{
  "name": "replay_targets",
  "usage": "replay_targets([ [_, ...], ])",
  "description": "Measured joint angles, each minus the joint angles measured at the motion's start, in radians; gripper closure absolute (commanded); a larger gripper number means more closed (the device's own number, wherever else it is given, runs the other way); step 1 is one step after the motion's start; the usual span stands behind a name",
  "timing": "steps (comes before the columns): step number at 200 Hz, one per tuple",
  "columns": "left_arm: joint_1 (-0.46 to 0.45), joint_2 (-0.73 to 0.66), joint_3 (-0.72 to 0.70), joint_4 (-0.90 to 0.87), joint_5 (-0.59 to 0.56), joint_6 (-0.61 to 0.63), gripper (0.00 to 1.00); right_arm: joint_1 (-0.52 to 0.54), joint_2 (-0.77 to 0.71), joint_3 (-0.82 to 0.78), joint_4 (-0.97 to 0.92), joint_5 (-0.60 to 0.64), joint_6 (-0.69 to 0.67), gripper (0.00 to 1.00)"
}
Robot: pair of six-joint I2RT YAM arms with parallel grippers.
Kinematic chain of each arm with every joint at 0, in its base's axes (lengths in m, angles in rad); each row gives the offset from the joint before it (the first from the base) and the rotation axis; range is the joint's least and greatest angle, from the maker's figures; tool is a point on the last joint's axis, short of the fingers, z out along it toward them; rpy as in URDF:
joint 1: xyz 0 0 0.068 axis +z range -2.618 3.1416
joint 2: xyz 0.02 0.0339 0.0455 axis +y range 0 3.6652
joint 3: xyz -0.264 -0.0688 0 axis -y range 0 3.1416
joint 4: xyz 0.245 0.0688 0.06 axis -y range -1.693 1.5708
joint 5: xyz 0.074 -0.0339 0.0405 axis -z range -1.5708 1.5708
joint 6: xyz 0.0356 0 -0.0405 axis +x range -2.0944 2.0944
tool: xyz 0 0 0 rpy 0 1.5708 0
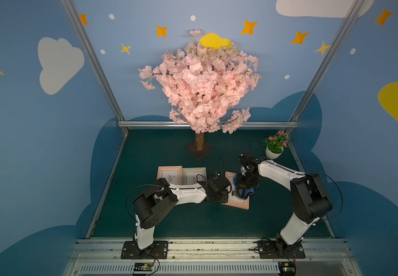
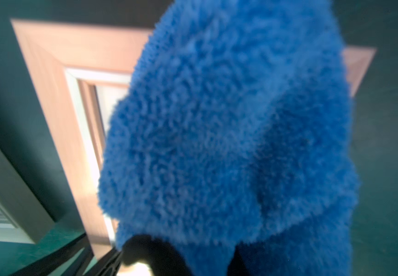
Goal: Wipe the picture frame with a cloth
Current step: Wipe the dirt from the picture frame.
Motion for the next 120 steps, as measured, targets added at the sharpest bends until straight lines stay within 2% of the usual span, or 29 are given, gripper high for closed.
replay_targets([
  [31,0.0,0.0,0.0,0.0,0.0,0.0,0.76,0.071,-0.161,-0.176,0.026,-0.012,0.037,1.0],
  [48,0.0,0.0,0.0,0.0,0.0,0.001,0.76,0.079,-0.195,-0.203,0.027,-0.02,0.05,1.0],
  [73,0.0,-0.001,0.0,0.0,0.0,0.001,0.76,0.046,-0.128,-0.143,0.017,-0.029,0.042,1.0],
  [98,0.0,-0.003,-0.005,0.003,0.0,0.0,0.76,-0.013,0.001,0.0,0.013,-0.021,0.016,1.0],
  [120,0.0,-0.006,-0.011,0.008,-0.001,0.0,0.76,-0.045,0.058,0.087,0.018,0.002,-0.005,1.0],
])
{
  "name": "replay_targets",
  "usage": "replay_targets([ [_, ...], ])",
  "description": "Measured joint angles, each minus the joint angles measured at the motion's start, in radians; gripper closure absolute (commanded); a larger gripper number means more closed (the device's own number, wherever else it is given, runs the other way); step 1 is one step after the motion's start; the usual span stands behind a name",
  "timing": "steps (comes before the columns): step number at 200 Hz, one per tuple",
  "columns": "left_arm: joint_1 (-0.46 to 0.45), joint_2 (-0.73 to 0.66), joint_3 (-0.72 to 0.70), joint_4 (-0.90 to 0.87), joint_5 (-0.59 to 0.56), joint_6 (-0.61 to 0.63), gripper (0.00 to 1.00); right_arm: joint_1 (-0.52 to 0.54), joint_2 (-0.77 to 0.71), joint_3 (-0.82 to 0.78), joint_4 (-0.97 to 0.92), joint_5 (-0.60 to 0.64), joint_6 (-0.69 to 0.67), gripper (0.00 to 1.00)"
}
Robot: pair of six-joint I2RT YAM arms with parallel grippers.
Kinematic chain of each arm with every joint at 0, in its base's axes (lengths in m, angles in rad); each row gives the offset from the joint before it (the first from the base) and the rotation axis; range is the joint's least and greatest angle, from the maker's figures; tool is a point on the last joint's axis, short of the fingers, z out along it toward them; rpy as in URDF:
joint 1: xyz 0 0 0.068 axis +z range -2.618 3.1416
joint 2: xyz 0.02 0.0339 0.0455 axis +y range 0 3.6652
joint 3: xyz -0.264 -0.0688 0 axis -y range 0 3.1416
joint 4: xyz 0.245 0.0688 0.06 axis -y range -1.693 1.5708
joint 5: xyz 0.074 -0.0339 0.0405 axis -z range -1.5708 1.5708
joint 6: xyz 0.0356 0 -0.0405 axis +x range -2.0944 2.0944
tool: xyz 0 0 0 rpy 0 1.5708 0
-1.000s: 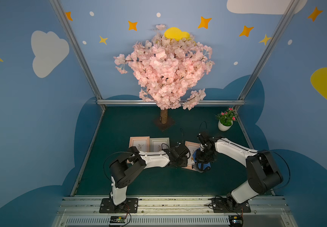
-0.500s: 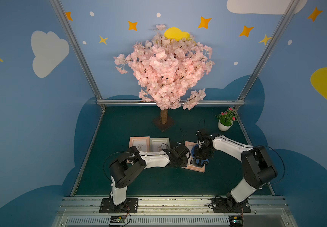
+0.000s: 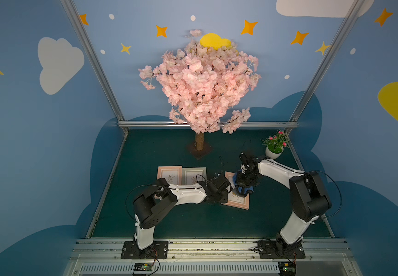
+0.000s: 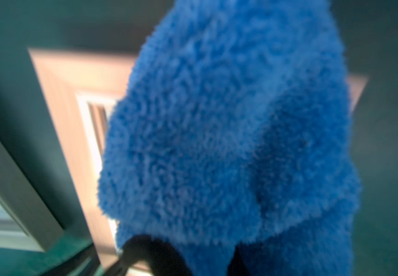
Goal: Wipe the picture frame with a cloth
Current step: Wipe the dirt from the picture frame.
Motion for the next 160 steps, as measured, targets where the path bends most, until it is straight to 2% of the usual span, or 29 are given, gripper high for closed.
replay_targets([
  [29,0.0,-0.003,-0.005,0.006,-0.001,0.0,0.76,0.008,-0.021,-0.019,0.006,0.005,-0.004,1.0],
  [62,0.0,-0.003,-0.004,0.006,-0.001,0.0,0.76,0.083,-0.095,-0.148,0.016,-0.029,0.023,1.0],
  [89,0.0,-0.003,-0.005,0.007,-0.002,0.0,0.75,0.122,-0.105,-0.156,0.025,-0.043,0.032,1.0],
  [160,0.0,-0.011,-0.018,0.014,-0.003,-0.001,0.75,-0.017,0.014,0.066,-0.005,-0.007,-0.021,1.0],
])
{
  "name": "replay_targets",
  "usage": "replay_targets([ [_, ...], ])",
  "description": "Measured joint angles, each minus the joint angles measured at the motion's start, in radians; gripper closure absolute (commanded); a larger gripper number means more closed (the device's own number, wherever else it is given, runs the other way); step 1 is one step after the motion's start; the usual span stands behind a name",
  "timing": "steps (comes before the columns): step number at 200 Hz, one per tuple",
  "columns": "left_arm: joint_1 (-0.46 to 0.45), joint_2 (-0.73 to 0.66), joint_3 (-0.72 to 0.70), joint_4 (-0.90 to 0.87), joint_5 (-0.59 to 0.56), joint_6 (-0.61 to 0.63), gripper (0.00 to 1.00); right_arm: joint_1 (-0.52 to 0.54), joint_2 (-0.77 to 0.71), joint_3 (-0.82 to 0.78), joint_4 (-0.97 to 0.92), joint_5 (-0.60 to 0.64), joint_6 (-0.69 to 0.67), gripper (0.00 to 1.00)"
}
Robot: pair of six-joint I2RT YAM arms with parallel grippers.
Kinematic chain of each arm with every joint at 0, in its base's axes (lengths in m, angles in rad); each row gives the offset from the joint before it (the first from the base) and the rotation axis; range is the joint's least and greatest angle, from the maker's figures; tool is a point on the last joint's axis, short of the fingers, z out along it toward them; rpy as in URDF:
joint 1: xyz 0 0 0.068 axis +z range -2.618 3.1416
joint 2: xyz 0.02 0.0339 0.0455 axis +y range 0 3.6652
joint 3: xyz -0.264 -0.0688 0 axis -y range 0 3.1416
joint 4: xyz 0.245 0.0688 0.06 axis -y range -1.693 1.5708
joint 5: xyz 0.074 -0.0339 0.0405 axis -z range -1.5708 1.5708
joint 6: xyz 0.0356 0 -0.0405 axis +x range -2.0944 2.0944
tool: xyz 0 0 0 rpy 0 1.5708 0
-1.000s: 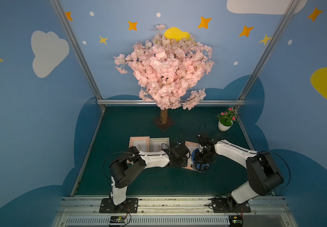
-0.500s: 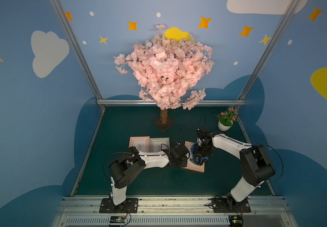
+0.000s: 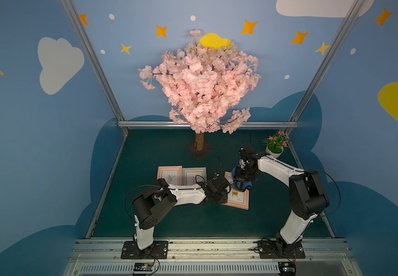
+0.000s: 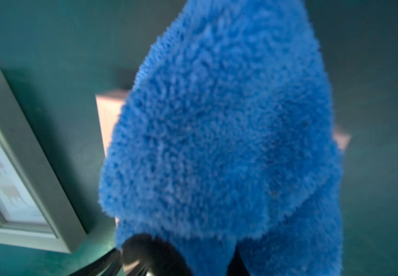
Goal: Wipe the picture frame with a cloth
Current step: Wipe the dirt from the picture frame.
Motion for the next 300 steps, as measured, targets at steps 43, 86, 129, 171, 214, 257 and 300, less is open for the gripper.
replay_targets([
  [43,0.0,-0.002,-0.003,0.001,0.0,0.0,0.75,-0.07,-0.021,-0.072,-0.006,0.006,-0.003,1.0],
  [86,0.0,-0.002,-0.003,0.0,0.0,0.0,0.75,0.042,-0.029,-0.079,0.009,-0.04,0.038,1.0],
  [129,0.0,-0.002,-0.003,0.0,0.0,0.0,0.75,0.114,0.037,-0.005,0.015,-0.066,0.047,1.0],
  [171,0.0,-0.002,-0.003,0.0,0.0,0.0,0.75,-0.026,0.001,-0.06,-0.002,-0.026,0.022,1.0],
  [214,0.0,-0.002,-0.002,0.0,0.001,0.0,0.75,0.0,-0.007,-0.04,-0.012,-0.011,0.027,1.0],
  [257,0.001,-0.002,-0.002,0.0,0.0,-0.004,0.75,0.108,0.108,0.078,0.002,-0.038,0.047,1.0],
  [300,0.001,-0.002,-0.003,0.0,0.0,-0.006,0.74,0.026,0.058,0.004,0.004,-0.027,0.04,1.0],
])
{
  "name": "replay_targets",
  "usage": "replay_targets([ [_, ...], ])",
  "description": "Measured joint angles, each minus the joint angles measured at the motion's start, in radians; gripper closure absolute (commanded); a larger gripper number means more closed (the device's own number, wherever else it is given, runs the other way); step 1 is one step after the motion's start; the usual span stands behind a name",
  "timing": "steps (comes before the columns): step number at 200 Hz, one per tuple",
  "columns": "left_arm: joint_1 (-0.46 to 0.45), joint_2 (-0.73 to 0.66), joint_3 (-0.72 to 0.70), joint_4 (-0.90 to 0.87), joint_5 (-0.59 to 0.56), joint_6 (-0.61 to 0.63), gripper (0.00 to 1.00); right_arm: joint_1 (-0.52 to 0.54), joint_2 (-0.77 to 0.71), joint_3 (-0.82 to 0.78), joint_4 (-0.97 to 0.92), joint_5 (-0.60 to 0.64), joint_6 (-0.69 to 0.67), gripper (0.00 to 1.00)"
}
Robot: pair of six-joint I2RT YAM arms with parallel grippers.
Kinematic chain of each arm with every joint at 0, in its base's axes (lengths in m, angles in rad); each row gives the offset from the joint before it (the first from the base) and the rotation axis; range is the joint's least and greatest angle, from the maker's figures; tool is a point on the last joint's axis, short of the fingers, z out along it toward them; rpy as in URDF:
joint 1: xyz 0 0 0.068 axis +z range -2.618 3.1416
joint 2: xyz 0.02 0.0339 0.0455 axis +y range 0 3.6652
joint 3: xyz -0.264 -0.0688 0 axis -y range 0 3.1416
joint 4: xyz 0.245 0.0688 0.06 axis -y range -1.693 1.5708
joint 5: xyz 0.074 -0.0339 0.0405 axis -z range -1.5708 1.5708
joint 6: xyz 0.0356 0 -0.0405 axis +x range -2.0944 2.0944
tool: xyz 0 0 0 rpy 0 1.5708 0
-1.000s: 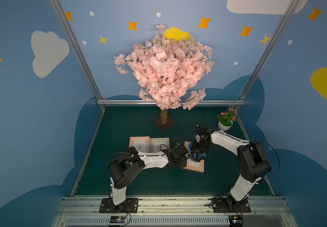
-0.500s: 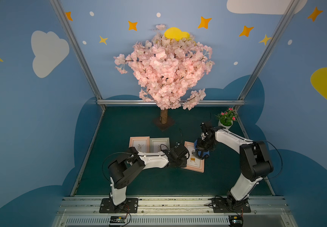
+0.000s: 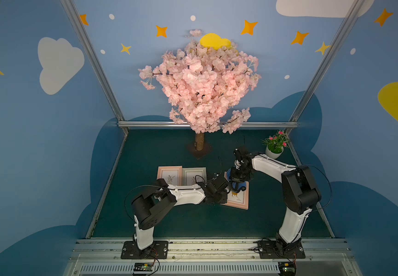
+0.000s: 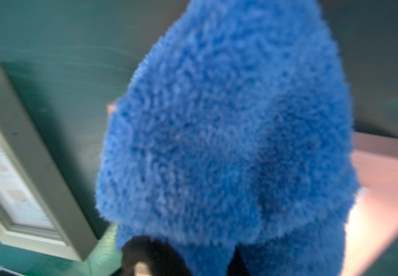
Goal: Wipe the picture frame with a cloth
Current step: Wipe the dirt from the picture frame.
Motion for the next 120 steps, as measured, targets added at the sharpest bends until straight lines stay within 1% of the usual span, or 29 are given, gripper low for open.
replay_targets([
  [16,0.0,0.0,0.0,0.0,0.0,0.0,0.75,-0.034,-0.052,-0.056,-0.005,0.014,-0.001,1.0],
  [29,0.0,0.0,0.0,0.0,0.0,0.0,0.75,-0.034,-0.089,-0.089,-0.005,0.017,0.002,1.0],
  [48,0.001,0.0,0.0,0.0,0.001,0.0,0.75,0.015,-0.129,-0.134,-0.002,0.014,0.013,1.0],
  [73,0.001,0.0,0.0,0.0,0.001,0.0,0.75,0.096,-0.186,-0.238,0.03,-0.037,0.049,1.0],
  [88,0.001,0.0,0.0,0.0,0.001,0.0,0.75,0.121,-0.217,-0.274,0.03,-0.047,0.064,1.0],
  [102,0.001,0.0,0.0,0.0,0.001,0.0,0.75,0.119,-0.24,-0.29,0.027,-0.041,0.068,1.0],
  [120,0.001,0.0,-0.001,0.001,0.001,0.0,0.75,0.085,-0.267,-0.317,0.022,-0.029,0.066,1.0],
])
